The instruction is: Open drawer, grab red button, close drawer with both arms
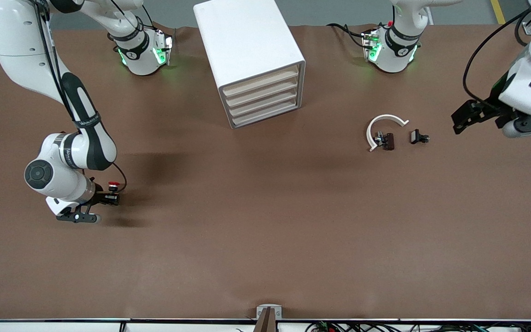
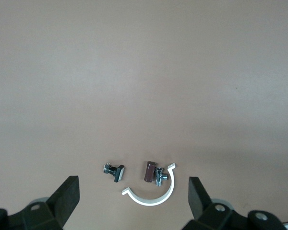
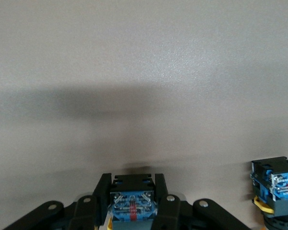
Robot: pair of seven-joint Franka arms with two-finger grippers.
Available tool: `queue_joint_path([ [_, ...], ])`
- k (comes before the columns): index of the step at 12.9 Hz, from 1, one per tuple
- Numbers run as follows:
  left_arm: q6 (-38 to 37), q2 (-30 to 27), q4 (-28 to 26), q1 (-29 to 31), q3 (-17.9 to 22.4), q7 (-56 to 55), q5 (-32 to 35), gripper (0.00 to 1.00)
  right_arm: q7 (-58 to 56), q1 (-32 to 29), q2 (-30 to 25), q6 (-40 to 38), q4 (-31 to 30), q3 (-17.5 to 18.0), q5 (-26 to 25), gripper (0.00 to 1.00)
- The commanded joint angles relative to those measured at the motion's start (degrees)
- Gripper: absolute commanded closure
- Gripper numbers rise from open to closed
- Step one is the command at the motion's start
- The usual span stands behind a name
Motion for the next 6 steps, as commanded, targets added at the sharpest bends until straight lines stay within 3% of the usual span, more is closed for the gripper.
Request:
queue_joint_path([
  [1,-0.20,-6.26,-5.63,-0.91,1.25,1.28,-1.23,0.00,-0.30,-0.35,-0.12,0.73,-0.61,0.45,-0.17,1.00],
  [6,-1.78,-7.33,-5.30,-0.65,1.16,4.50,-1.93,0.00,-0.21,-0.35,0.32,0.64,-0.52,0.45,-0.17,1.00],
])
